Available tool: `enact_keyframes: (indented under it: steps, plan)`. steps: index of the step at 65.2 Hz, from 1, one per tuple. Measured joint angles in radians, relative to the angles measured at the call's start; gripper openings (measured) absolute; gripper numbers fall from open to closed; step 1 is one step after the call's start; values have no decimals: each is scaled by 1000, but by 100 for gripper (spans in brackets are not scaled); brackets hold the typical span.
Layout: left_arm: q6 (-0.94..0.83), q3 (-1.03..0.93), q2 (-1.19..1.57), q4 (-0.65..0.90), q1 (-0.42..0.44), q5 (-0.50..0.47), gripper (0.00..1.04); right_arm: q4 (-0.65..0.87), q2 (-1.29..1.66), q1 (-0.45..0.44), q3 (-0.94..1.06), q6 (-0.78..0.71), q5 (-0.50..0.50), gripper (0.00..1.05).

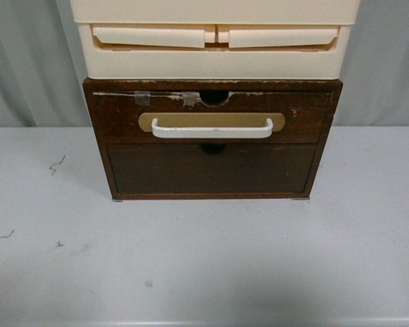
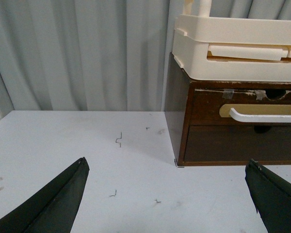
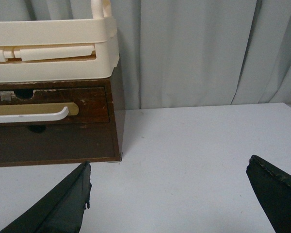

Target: Open drawer

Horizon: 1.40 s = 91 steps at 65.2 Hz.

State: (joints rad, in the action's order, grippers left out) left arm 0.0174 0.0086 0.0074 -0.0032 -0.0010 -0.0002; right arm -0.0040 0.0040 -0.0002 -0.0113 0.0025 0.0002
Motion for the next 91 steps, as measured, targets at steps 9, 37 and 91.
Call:
enact_keyframes:
  steps: [9, 37, 91]
  plan:
    - [0, 0, 0, 0, 0, 0, 98, 0, 0, 0, 0, 0, 0, 98]
    - [17, 82, 120, -204, -47, -104, 98, -295, 235, 51, -134, -39, 92, 98]
    - [1001, 588, 1692, 813, -190, 289, 98, 1044, 1764, 244, -511, 1137, -251, 98]
